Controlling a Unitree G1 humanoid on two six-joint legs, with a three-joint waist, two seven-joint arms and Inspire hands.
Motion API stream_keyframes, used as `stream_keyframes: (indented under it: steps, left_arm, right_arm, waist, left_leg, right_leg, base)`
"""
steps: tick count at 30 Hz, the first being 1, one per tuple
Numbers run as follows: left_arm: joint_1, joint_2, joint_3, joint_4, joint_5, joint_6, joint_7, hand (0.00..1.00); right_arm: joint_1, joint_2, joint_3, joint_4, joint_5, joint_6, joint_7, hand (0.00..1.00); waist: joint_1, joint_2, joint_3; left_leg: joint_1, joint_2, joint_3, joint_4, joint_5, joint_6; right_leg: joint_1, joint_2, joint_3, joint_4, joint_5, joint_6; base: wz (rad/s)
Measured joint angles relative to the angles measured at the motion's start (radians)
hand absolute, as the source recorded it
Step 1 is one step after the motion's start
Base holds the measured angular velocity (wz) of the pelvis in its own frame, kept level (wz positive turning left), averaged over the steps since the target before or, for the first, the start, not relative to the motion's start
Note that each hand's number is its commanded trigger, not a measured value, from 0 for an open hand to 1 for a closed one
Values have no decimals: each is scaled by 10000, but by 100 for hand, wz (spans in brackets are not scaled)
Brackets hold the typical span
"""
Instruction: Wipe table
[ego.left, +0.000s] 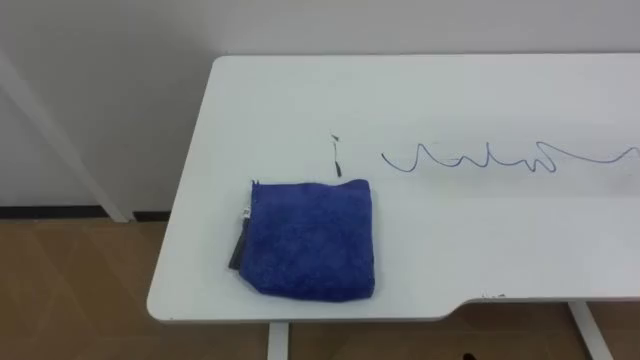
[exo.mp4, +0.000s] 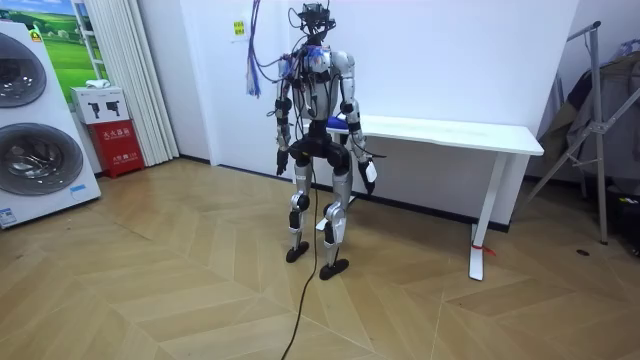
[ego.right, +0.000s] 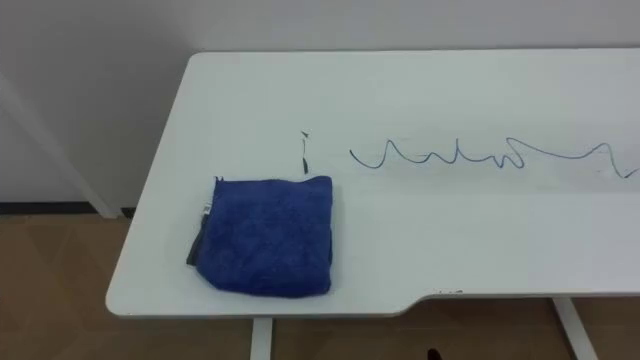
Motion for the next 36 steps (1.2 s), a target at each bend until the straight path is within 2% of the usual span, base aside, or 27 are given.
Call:
stream_keyframes:
  steps: [7,12,21,26,31,33,35,36]
  left_arm:
    - [-31,8,7,-6,0,0,5,0]
    - [-128,22,9,-5,-6,-2,-16,0]
    - [8,23,69,-12,-35,13,-34,0]
    - [123,98,764,-59,0,275,-19,0]
    - [448,155,1644,-377,12,294,55,0]
    - [481,302,1781,-454,4,300,73,0]
    - [368,573,1797,-462,291,299,254,0]
    - [338,623,1796,-463,418,299,269,0]
  right_arm:
    - [-10,-11,-13,17,-3,-1,-38,0]
    - [-14,-10,-7,49,174,0,299,0]
    - [258,-3,-123,121,1699,222,123,0]
    - [547,-84,-1767,116,2514,521,-487,0]
    - [507,-216,-3441,-220,2276,621,-1386,0]
    - [505,-399,-3761,-785,2133,702,-1920,0]
    - [382,-687,-3999,-1680,1334,665,-2709,0]
    - [364,-746,-4047,-1971,1075,665,-2906,0]
  waist:
    - [-9,7,-18]
    - [4,18,-7]
    - [-31,-37,38]
    - [-253,-134,37]
    - [-554,-351,0]
    - [-567,-417,5]
    - [-574,-506,-4]
    - [-565,-472,3]
  left_leg:
    - [-35,-2,-28,86,0,0]
    - [-21,-13,-86,91,1,0]
    - [153,-21,-5,16,0,1]
    - [295,-21,-19,-21,0,1]
    - [360,-19,122,-112,3,-3]
    - [402,-19,205,-115,4,-1]
    - [418,-17,300,-120,4,0]
    - [417,-17,311,-123,3,0]
  right_leg:
    - [-10,-4,-7,0,0,0]
    - [20,-8,11,-1,0,0]
    - [146,-14,12,-9,-3,5]
    - [252,-15,15,-1,-14,22]
    - [204,-21,94,8,-33,48]
    - [184,-20,234,42,-33,47]
    - [164,-21,300,45,-30,43]
    - [161,-23,303,47,-29,41]
  base:
    - [1]
    - [3]
    - [-1]
    - [1]
    - [-9]
    - [-18]
    - [-10]
    - [-4]
